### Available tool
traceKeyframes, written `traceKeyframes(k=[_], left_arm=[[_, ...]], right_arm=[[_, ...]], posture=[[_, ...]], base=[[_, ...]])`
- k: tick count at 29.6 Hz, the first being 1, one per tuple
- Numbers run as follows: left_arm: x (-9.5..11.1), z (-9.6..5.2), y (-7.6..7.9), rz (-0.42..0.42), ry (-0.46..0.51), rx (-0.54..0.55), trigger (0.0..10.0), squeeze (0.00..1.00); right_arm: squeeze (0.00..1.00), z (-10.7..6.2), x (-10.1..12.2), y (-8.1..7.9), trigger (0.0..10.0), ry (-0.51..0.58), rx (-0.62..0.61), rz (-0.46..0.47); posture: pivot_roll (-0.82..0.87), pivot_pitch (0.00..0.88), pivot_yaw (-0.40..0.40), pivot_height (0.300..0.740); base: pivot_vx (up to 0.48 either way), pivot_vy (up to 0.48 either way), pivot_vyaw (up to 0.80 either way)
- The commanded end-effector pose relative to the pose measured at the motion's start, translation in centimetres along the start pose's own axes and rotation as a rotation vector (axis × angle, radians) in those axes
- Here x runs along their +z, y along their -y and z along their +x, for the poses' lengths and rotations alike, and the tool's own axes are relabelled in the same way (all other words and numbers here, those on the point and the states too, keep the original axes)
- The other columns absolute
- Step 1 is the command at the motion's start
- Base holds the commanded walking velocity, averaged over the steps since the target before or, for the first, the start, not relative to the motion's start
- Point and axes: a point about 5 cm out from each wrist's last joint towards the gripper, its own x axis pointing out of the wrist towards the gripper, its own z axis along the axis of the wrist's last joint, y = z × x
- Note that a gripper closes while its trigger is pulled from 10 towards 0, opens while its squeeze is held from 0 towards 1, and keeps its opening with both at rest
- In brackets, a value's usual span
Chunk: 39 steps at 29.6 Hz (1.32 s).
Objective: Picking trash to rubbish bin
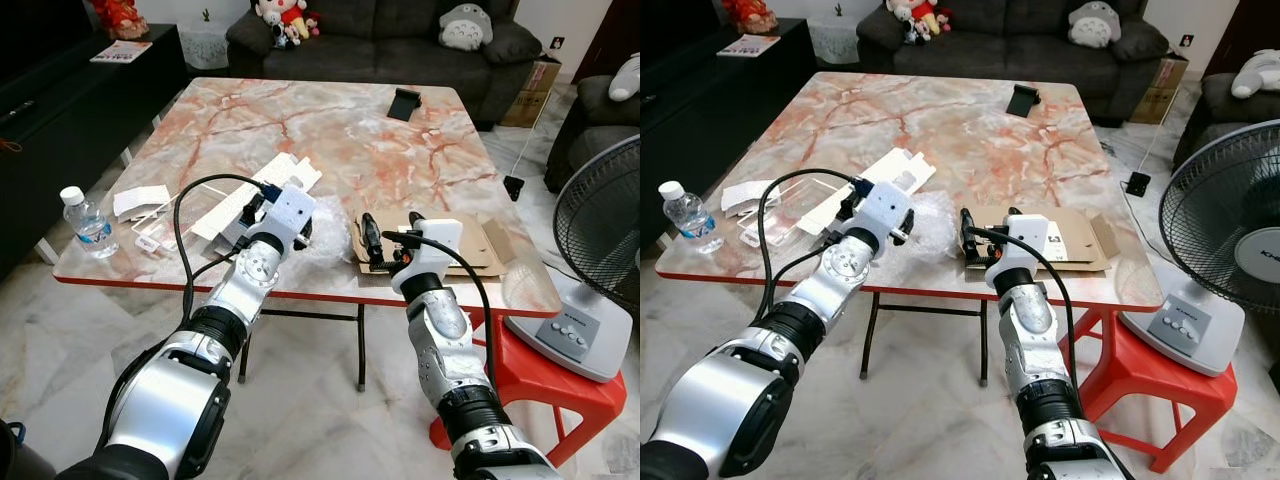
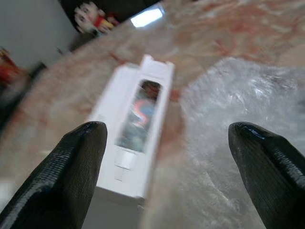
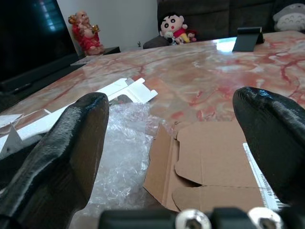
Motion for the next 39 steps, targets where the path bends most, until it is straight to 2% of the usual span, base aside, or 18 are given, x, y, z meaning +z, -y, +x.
traceKeyframes(k=[1,2,3,5,9,13,15,21,22,39], left_arm=[[0.2,0.2,0.4,-0.137,-0.019,-0.026,10.0,0.0],[0.0,0.2,0.6,-0.224,-0.037,-0.028,10.0,0.0],[0.0,0.2,0.6,-0.224,-0.037,-0.028,10.0,0.0],[-0.5,0.1,0.9,-0.334,-0.064,-0.032,10.0,0.0],[-0.9,0.0,1.5,-0.459,-0.094,-0.055,10.0,0.0],[-1.4,-0.1,1.9,-0.514,-0.127,-0.054,10.0,0.0],[-1.9,-0.3,2.7,-0.56,-0.173,-0.096,10.0,0.0],[-2.2,-0.5,3.4,-0.554,-0.193,-0.119,10.0,0.0],[-2.1,-0.5,3.5,-0.564,-0.192,-0.126,0.0,0.0],[-1.6,-0.4,4.3,-0.617,-0.168,-0.201,0.0,0.0]], right_arm=[[0.0,-0.1,0.3,0.0,10.0,0.009,-0.002,0.008],[0.0,-0.1,0.2,0.0,10.0,0.009,-0.003,0.008],[0.0,-0.1,0.2,0.0,10.0,0.009,-0.003,0.008],[0.0,-0.2,0.2,0.0,10.0,0.01,-0.005,0.009],[0.0,-0.3,0.2,0.0,10.0,0.009,-0.006,0.008],[0.0,-0.4,0.2,0.0,10.0,0.007,-0.007,0.009],[0.0,-0.4,0.1,0.1,10.0,0.006,-0.007,0.008],[0.0,-0.4,0.2,0.1,10.0,0.007,-0.006,0.008],[0.0,-0.4,0.2,0.1,10.0,0.006,-0.007,0.008],[0.0,-0.4,0.2,0.1,10.0,0.002,-0.007,0.007]], posture=[[-0.17,0.051,-0.027,0.74],[-0.17,0.051,-0.027,0.74],[-0.17,0.051,-0.027,0.74],[-0.17,0.056,-0.025,0.74],[-0.18,0.061,-0.029,0.74],[-0.18,0.064,-0.03,0.74],[-0.18,0.064,-0.031,0.74],[-0.18,0.064,-0.032,0.74],[-0.18,0.063,-0.032,0.74],[-0.18,0.059,-0.034,0.74]], base=[[0.0,0.0,0.0],[0.0,0.0,0.0],[0.0,0.0,0.0],[0.0,0.0,0.0],[0.0,0.0,0.0],[0.0,0.0,0.0],[0.0,0.0,0.0],[0.0,0.0,0.0],[0.0,0.0,0.0],[0.0,0.0,0.0]])
